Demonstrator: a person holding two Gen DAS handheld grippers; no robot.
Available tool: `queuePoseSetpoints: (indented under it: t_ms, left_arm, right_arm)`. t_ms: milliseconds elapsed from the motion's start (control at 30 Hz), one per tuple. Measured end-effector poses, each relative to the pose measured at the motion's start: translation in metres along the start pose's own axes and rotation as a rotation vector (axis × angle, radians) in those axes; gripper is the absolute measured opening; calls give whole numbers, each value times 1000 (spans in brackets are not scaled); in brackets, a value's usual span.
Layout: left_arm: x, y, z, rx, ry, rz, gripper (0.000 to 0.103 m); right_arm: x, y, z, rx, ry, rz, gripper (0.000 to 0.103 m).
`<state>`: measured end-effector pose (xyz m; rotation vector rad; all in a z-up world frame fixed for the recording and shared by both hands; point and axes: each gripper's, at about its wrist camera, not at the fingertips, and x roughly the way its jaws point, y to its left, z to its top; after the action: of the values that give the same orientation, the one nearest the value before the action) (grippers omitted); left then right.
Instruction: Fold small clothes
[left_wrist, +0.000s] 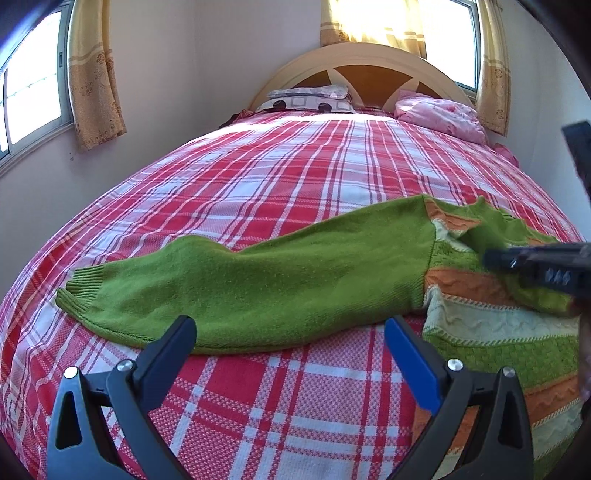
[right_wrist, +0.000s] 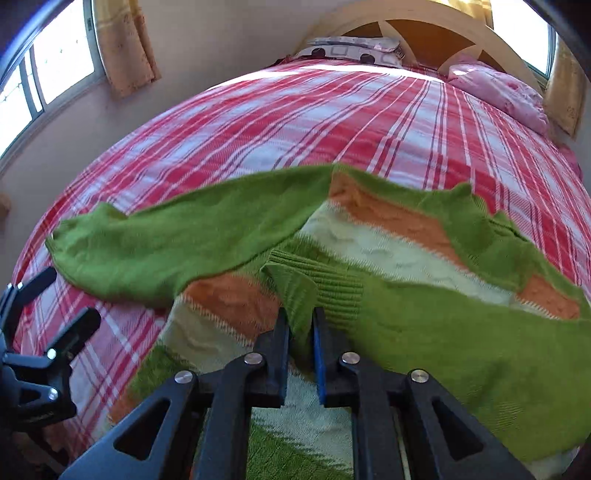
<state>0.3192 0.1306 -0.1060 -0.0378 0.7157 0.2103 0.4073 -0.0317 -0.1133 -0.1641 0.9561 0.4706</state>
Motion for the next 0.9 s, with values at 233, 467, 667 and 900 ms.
queuePoseSetpoints:
  t_ms: [233, 467, 667, 900]
  left_arm:
    - [-11, -22, 8, 81, -17, -51, 103]
    - [8, -66, 36, 54, 83, -256, 84]
    - [49, -107, 43, 45, 196, -318, 66]
    - [66, -124, 35, 34, 221, -297, 5]
  right_arm:
    - [-55, -42, -47, 45, -46, -22, 59]
    - [-87, -83, -107, 43, -64, -193, 61]
    - [-92, -83, -131, 13, -120, -223, 65]
    - [-85, -86, -135, 25, -111, -252, 77]
